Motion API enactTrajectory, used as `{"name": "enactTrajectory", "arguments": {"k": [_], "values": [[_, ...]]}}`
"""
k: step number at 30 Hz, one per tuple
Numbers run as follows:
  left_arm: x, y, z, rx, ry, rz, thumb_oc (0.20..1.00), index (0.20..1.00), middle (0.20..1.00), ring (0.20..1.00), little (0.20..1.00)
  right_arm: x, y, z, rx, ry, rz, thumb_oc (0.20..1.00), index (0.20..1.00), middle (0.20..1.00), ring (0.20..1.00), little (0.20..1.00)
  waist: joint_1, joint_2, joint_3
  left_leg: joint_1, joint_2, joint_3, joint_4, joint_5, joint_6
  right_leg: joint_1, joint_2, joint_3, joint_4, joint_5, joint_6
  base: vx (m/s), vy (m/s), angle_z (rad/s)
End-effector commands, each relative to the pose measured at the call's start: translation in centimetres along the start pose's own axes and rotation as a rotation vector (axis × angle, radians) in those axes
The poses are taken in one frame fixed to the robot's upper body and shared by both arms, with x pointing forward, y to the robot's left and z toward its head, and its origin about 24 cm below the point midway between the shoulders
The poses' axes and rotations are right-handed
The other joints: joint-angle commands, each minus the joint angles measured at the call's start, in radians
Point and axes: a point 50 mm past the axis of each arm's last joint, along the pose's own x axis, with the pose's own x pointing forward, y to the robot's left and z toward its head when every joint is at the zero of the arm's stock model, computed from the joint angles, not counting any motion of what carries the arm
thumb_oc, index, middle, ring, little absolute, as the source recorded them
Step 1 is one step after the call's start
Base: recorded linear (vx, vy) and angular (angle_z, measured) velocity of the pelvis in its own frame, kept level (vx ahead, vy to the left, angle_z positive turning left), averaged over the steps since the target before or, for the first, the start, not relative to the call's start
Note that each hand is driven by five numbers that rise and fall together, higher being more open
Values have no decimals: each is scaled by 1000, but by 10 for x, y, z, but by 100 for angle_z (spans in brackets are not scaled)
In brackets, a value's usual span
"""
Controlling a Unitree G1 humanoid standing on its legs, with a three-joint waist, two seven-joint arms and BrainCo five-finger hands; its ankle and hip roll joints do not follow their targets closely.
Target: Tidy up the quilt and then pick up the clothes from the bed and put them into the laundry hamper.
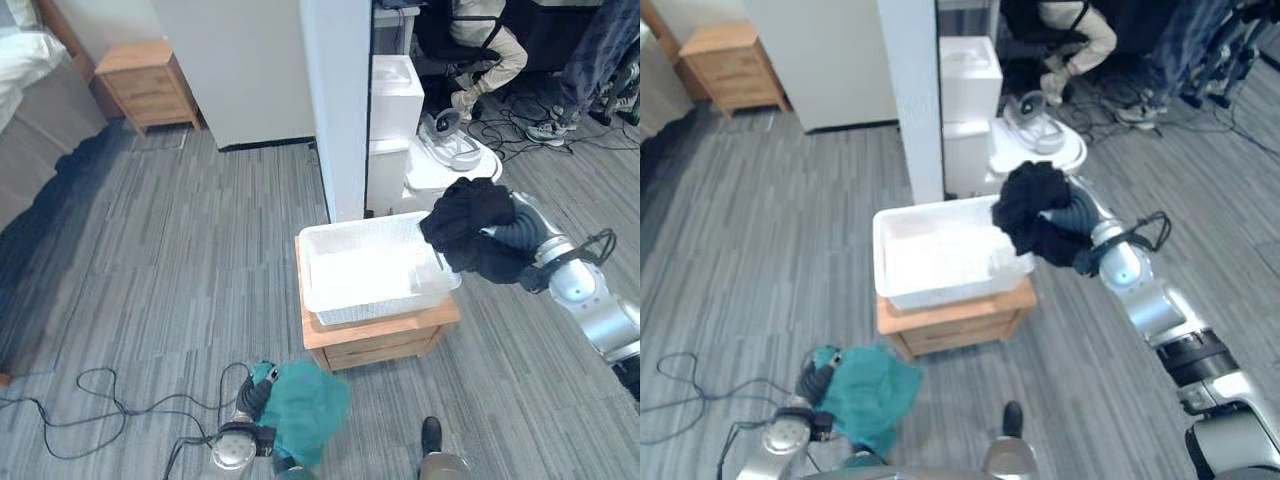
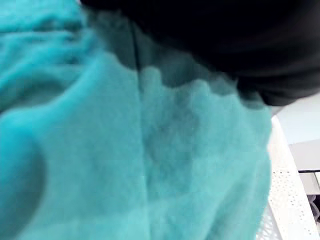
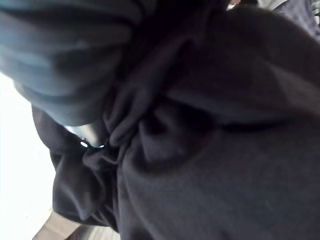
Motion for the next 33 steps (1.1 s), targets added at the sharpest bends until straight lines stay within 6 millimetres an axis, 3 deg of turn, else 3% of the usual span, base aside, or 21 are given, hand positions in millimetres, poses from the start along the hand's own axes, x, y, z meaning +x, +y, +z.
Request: {"name": "enactTrajectory", "arguments": {"k": [1, 6, 8, 9, 10, 11, 12, 15, 16, 17, 19, 25, 28, 30, 31, 33], "values": [[6, 17, 25, 24, -124, 28, 200, 200, 200, 200, 200, 33, -31, 51, -5, -216, -109, 200, 200, 200, 200, 200, 56, -15, 19, 5, 13, -10, -2, -57, -21, -7, -88, -37, 1, -87, 79, -67, -17, 31], [7, 18, 41, -29, -194, 29, 200, 200, 200, 200, 200, 55, -8, 47, 17, -143, -38, 200, 200, 200, 200, 200, 83, 33, 67, -67, 14, -34, -2, -31, -29, -66, -89, -49, 1, -78, 77, -114, 3, 24], [5, 18, 58, -50, -271, 13, 200, 200, 200, 200, 200, 63, 1, 41, 2, -90, -20, 200, 200, 200, 200, 200, 95, 59, 83, -98, 17, -43, -2, -20, -33, -92, -89, -53, 1, -75, 77, -108, 35, 28], [2, 17, 80, -72, -376, -8, 200, 200, 200, 200, 200, 69, 3, 33, -34, -35, -21, 200, 200, 200, 200, 200, 108, 79, 93, -119, 17, -48, -2, -12, -37, -107, -91, -56, 1, -74, 79, -147, 43, 14], [0, 17, 94, -80, -440, -20, 200, 200, 200, 200, 200, 75, 2, 30, -53, -11, -29, 200, 200, 200, 200, 200, 113, 92, 98, -135, 18, -53, -2, -7, -39, -122, -90, -56, 1, -71, 77, -104, 28, 10], [0, 18, 94, -81, -440, -20, 200, 200, 200, 200, 200, 75, 2, 30, -53, -12, -29, 200, 200, 200, 200, 200, 112, 92, 97, -136, 18, -53, -2, -7, -39, -123, -89, -56, 1, -71, 77, -98, 32, 9], [-2, 16, 111, -101, -516, -34, 200, 200, 200, 200, 200, 82, -7, 22, -88, 47, -58, 200, 200, 200, 200, 200, 122, 108, 106, -153, 18, -57, -2, 2, -42, -138, -91, -56, 1, -69, 78, -58, 26, 14], [-5, 15, 129, -116, -597, -52, 200, 200, 200, 200, 200, 89, -19, 17, -137, 87, -83, 200, 200, 200, 200, 200, 128, 125, 114, -172, 18, -60, -2, 10, -45, -156, -91, -53, 1, -66, 79, -76, 44, 13], [-6, 11, 142, -119, -652, -77, 200, 200, 200, 200, 200, 91, -28, 8, -175, 137, -103, 536, 536, 536, 536, 536, 132, 134, 116, -180, 19, -59, -2, 11, -49, -163, -93, -55, 1, -68, 82, -65, 39, 1], [-6, 11, 143, -119, -654, -76, 200, 200, 200, 200, 200, 92, -28, 9, -176, 136, -104, 1000, 1000, 1000, 1000, 1000, 132, 134, 116, -184, 20, -59, -2, 16, -48, -168, -92, -54, 1, -63, 80, -44, 48, -4], [-7, 10, 155, -104, -705, -85, 200, 200, 200, 200, 200, 93, -39, 8, -277, 142, -122, 1000, 1000, 1000, 1000, 1000, 127, 137, 112, -183, 22, -55, -2, 16, -50, -168, -91, -54, 1, -65, 81, -20, 28, 0], [-12, 7, 175, -4, -796, -101, 200, 200, 200, 200, 200, 88, -28, 7, -491, 105, -93, 1000, 1000, 1000, 1000, 1000, 98, 121, 89, -130, 23, -37, -2, 1, -48, -130, -86, -46, 1, -74, 79, 30, 10, -2], [-20, 11, 199, 83, -910, -78, 200, 200, 200, 200, 200, 67, -3, 1, -594, 38, -35, 1000, 1000, 1000, 1000, 1000, 52, 88, 56, -65, 22, -21, -2, -27, -43, -86, -85, -37, 1, -83, 78, 113, -10, -15], [-27, 18, 218, 59, -993, -38, 200, 200, 200, 200, 200, 40, 9, -9, -554, 27, -30, 1000, 1000, 1000, 1000, 1000, 3, 68, 32, -16, 19, -4, -2, -52, -40, -55, -85, -25, 1, -92, 81, 99, 2, -29], [-27, 18, 218, 62, -992, -42, 200, 200, 200, 200, 200, 39, 9, -10, -552, 31, -30, 1000, 1000, 1000, 1000, 1000, 7, 66, 32, -18, 18, -2, -2, -47, -38, -58, -85, -23, 1, -86, 79, 78, 10, -15], [-35, 26, 239, 27, -1076, -5, 200, 200, 200, 200, 200, 18, 16, -22, -476, 76, -54, 1000, 1000, 1000, 1000, 1000, -31, 57, 16, 10, 15, 8, -2, -65, -37, -43, -84, -14, 1, -92, 82, 46, -1, -18]]}}
